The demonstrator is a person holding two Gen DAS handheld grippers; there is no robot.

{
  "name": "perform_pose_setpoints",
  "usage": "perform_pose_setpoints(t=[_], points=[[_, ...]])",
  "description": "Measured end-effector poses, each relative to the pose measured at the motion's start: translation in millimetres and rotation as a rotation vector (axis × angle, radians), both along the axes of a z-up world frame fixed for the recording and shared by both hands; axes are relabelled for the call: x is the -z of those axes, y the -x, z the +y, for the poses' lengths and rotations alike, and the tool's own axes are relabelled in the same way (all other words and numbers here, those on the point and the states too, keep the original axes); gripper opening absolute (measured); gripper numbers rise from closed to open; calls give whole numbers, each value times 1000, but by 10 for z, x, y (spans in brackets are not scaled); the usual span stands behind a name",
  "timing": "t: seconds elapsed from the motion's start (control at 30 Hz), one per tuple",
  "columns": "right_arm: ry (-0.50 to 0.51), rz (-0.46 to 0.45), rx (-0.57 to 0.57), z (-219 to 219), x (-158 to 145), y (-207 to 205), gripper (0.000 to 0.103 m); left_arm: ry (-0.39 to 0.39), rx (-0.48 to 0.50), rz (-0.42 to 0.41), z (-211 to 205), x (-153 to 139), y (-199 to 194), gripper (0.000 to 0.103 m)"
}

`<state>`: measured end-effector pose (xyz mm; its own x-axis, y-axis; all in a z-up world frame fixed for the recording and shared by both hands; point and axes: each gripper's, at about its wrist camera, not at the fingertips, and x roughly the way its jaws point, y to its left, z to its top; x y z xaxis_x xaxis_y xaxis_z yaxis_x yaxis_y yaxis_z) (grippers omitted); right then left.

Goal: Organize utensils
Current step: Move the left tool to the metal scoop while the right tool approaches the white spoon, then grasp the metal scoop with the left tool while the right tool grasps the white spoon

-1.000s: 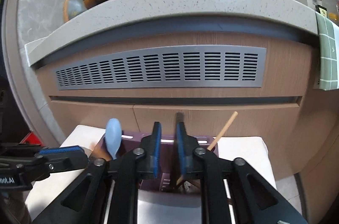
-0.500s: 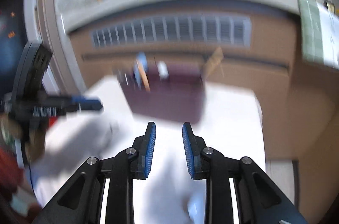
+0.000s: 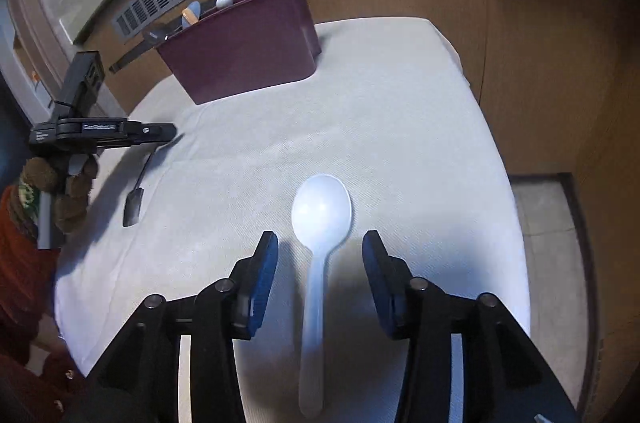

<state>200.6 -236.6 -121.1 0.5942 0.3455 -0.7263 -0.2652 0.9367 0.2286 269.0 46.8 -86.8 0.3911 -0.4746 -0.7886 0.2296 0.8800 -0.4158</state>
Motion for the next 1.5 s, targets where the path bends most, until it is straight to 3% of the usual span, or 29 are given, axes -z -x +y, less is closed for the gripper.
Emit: perform_pose_setpoints(t=[0.07, 0.13, 0.27, 0.37, 0.43, 0.53, 0.7, 0.83, 1.0, 1.13, 1.2, 1.27, 1.3, 1.37, 1.4, 1.5], points=[[73, -22, -12, 160, -8, -43, 44, 13, -8, 10, 129, 17, 131, 22], [113, -32, -25, 265, -8, -74, 53, 4, -27, 7, 255, 24, 309, 22], [97, -12, -35, 334, -14, -125, 66, -19, -16, 2, 406, 5, 649, 22], [89, 8, -40, 336, -25, -154, 67, -119, 54, -41, 361, -50, 882, 22], [100, 13, -55, 324, -40, -136, 67, -243, 167, -140, 215, -166, 1127, 22], [128, -7, -69, 359, -29, -105, 67, -341, 321, -229, 36, -273, 1412, 23], [122, -8, -68, 341, -35, -117, 67, -479, 519, -230, -215, -212, 1558, 23], [118, -4, -71, 330, -36, -136, 67, -581, 558, -239, -373, -60, 1474, 23], [124, -9, -78, 336, -32, -124, 67, -559, 455, -270, -455, -79, 1140, 23], [109, -6, -80, 313, -33, -136, 66, -487, 342, -259, -421, -92, 787, 23], [106, -9, -75, 304, -30, -147, 63, -459, 348, -248, -422, -108, 731, 23], [121, -19, -55, 298, -34, -168, 48, -424, 414, -257, -487, -141, 804, 23], [157, -35, -29, 296, -40, -182, 29, -399, 449, -263, -530, -178, 857, 23], [188, -46, -23, 287, -51, -201, 14, -353, 460, -280, -521, -264, 916, 23], [182, -47, -18, 267, -66, -208, 9, -320, 438, -284, -474, -307, 887, 23], [117, -47, 1, 196, -133, -211, 9, -294, 299, -261, -250, -296, 622, 23]])
